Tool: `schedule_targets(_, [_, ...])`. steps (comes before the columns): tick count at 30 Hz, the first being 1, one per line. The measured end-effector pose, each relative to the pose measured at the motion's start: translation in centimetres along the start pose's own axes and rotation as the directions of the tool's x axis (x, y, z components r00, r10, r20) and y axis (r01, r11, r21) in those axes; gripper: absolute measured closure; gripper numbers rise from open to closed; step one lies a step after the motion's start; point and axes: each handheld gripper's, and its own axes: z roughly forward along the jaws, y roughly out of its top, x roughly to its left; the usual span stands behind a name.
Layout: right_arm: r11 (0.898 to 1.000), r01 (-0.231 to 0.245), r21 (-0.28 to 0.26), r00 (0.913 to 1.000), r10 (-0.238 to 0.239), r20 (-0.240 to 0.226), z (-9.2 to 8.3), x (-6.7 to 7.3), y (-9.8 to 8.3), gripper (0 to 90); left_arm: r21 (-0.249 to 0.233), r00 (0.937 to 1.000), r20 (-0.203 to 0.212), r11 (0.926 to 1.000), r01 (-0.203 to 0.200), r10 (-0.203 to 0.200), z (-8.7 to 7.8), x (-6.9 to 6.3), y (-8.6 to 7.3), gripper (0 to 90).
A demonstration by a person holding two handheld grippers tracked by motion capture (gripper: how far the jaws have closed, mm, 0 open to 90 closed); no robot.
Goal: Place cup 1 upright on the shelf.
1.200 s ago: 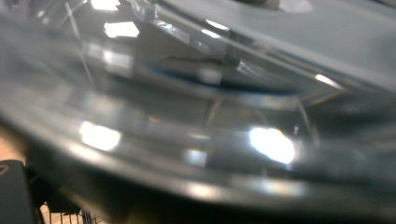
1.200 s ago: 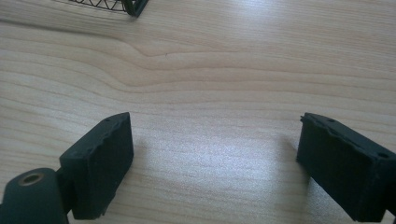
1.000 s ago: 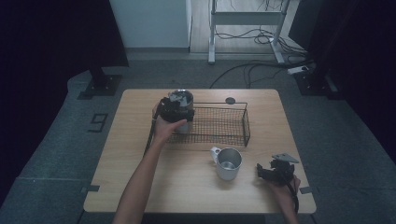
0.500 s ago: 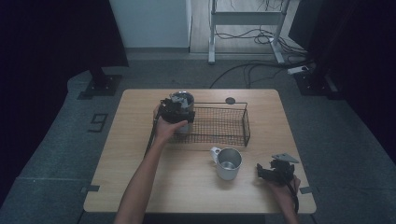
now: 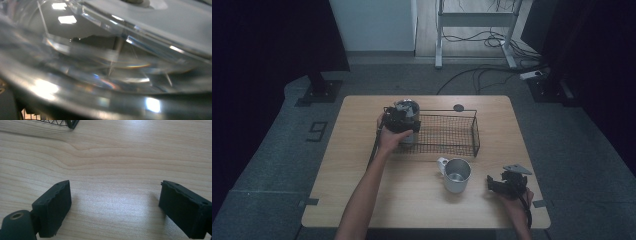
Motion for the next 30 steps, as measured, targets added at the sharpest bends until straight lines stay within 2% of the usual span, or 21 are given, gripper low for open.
schedule_targets(16, [1.0, 0.0, 0.0, 1.0, 0.0, 0.0, 0.0, 0.0, 0.0, 10.5, 0.014, 0.9997, -0.02, 0.9998, -0.014, 0.014, 0.39, -0.04, -0.5, 4.0])
schedule_targets(24, [1.0, 0.0, -0.001, 1.0, 0.0, 0.0, -0.02, -0.02, -0.01, 11.0, 0.018, 1.0, -0.002, 0.9998, -0.009, 0.009, 0.37, -0.04, -0.71, 3.9])
schedule_targets(30, [1.0, -0.001, -0.003, 1.0, 0.001, 0.0, -0.02, -0.03, -0.02, 11.4, 0.047, 0.9999, 0.008, 0.9989, -0.009, 0.009, 0.03, 0.24, -0.85, 3.8])
